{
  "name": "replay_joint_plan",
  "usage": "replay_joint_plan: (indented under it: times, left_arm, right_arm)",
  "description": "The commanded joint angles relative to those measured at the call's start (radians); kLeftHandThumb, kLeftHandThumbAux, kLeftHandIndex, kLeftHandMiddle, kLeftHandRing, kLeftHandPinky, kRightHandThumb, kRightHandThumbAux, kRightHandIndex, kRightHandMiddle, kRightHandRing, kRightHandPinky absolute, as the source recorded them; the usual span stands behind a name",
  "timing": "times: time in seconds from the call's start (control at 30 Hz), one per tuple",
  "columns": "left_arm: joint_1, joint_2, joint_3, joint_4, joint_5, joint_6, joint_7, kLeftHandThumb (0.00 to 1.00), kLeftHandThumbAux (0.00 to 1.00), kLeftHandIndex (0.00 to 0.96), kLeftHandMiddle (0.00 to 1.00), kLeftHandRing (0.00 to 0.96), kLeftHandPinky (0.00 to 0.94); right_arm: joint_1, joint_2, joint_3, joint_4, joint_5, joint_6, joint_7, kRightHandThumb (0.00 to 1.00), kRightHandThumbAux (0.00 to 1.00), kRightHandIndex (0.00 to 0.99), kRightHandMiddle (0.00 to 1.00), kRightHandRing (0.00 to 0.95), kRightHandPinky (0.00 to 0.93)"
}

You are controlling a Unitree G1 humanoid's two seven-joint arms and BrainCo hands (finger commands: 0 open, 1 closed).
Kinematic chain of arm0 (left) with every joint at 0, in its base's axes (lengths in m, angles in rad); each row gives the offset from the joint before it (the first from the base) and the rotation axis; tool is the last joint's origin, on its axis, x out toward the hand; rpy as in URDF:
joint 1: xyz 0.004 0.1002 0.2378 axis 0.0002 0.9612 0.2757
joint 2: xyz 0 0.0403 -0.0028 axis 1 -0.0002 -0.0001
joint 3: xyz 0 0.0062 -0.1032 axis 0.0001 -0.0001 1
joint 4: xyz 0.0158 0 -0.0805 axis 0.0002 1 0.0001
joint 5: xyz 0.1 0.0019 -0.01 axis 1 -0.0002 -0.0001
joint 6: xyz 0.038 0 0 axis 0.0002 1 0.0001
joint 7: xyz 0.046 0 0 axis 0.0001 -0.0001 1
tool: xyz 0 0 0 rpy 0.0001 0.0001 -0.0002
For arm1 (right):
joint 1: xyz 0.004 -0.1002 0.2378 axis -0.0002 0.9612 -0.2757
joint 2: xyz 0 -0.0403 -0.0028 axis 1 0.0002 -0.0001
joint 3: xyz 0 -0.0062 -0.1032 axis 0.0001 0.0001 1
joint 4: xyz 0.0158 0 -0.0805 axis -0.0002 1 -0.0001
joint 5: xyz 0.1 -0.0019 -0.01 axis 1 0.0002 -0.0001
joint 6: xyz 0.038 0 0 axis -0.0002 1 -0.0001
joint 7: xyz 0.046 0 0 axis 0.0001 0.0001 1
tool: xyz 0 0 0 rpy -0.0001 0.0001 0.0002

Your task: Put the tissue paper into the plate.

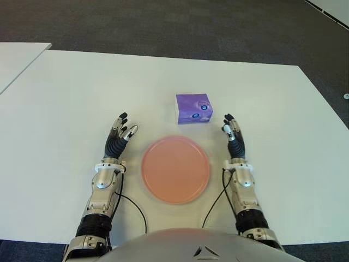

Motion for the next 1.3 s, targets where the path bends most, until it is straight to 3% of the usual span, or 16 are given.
replay_joint_plan:
  times: [0.03, 0.2, 0.27, 0.33, 0.47, 0.8, 1.1, 1.2, 1.3]
  left_arm:
    - [0.003, -0.006, -0.008, 0.007, 0.014, 0.008, 0.014, 0.323, 0.458, 0.000, 0.000, 0.000, 0.000]
    - [-0.002, -0.009, -0.009, 0.016, 0.016, 0.005, 0.018, 0.321, 0.461, 0.000, 0.000, 0.000, 0.000]
    - [-0.004, -0.008, -0.010, 0.022, 0.018, 0.001, 0.020, 0.320, 0.462, 0.000, 0.000, 0.000, 0.000]
    - [-0.005, -0.007, -0.009, 0.029, 0.018, -0.003, 0.021, 0.319, 0.461, 0.000, 0.000, 0.000, 0.000]
    - [-0.007, -0.007, -0.009, 0.040, 0.009, -0.014, 0.014, 0.316, 0.460, 0.000, 0.000, 0.000, 0.000]
    - [-0.015, -0.011, -0.008, 0.062, 0.004, -0.033, 0.018, 0.326, 0.449, 0.000, 0.000, 0.000, 0.000]
    - [-0.014, -0.012, -0.010, 0.066, 0.023, -0.032, 0.036, 0.322, 0.450, 0.000, 0.000, 0.000, 0.000]
    - [-0.019, -0.010, -0.011, 0.077, 0.024, -0.039, 0.037, 0.318, 0.453, 0.000, 0.000, 0.000, 0.000]
    - [-0.023, -0.009, -0.011, 0.087, 0.028, -0.045, 0.041, 0.317, 0.454, 0.000, 0.000, 0.000, 0.000]
  right_arm:
    - [-0.042, -0.081, -0.066, 0.025, 0.012, 0.004, -0.012, 0.563, 0.308, 0.000, 0.000, 0.000, 0.000]
    - [-0.062, -0.095, -0.074, 0.034, 0.011, -0.006, -0.011, 0.565, 0.307, 0.000, 0.000, 0.000, 0.000]
    - [-0.163, -0.173, -0.088, -0.143, -0.105, 0.112, -0.090, 0.559, 0.328, 0.000, 0.000, 0.000, 0.000]
    - [-0.280, -0.279, -0.103, -0.206, -0.206, 0.159, -0.136, 0.550, 0.350, 0.000, 0.000, 0.000, 0.000]
    - [-0.369, -0.330, -0.079, -0.184, -0.294, 0.174, -0.161, 0.540, 0.338, 0.000, 0.000, 0.000, 0.000]
    - [-0.543, -0.341, 0.074, -0.177, -0.432, 0.227, -0.144, 0.494, 0.258, 0.000, 0.000, 0.000, 0.000]
    - [-0.590, -0.353, 0.153, -0.238, -0.473, 0.284, -0.056, 0.490, 0.240, 0.000, 0.000, 0.000, 0.000]
    - [-0.654, -0.370, 0.206, -0.114, -0.477, 0.275, 0.032, 0.507, 0.241, 0.000, 0.000, 0.000, 0.000]
    - [-0.713, -0.366, 0.258, 0.020, -0.499, 0.228, 0.054, 0.523, 0.240, 0.000, 0.000, 0.000, 0.000]
